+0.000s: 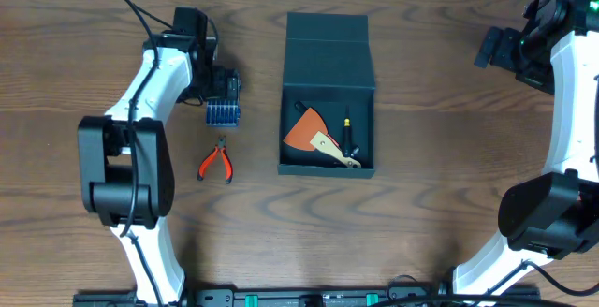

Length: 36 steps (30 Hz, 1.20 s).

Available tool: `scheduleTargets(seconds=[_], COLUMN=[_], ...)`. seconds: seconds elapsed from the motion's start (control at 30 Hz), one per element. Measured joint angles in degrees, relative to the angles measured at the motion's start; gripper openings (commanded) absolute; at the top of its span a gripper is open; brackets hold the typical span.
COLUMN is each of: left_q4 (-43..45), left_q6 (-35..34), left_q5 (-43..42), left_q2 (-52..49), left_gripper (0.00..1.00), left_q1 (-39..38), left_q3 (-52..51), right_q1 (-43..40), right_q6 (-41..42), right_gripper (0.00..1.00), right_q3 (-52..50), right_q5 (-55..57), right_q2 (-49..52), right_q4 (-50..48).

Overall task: Pack container
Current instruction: 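Lower the left gripper and grasp the screwdriver case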

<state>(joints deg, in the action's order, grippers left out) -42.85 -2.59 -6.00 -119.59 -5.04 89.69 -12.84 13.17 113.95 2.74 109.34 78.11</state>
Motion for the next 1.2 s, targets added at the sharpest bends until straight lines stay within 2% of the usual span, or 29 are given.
scheduleTargets(seconds=[0.37, 0.87, 1.2], left_q4=[4.2, 4.4, 3.9], left_q6=[2.3, 2.4, 2.4], left_q5=[-2.6, -3.0, -2.3], left_q2=[-0.3, -0.6, -4.5], left_gripper=[0.98, 0.98, 0.98], left_q1=[-1.2, -1.8, -1.9], left_q3=[0.0, 0.0, 0.2], right_q1=[0.0, 0.0, 0.0], right_q6=[0.0, 0.0, 0.0], right_gripper=[0.99, 0.99, 0.99], right_q3=[0.0, 0.0, 0.0], right_q5=[0.0, 0.0, 0.0], right_q2=[0.0, 0.0, 0.0], right_q4=[0.0, 0.0, 0.0])
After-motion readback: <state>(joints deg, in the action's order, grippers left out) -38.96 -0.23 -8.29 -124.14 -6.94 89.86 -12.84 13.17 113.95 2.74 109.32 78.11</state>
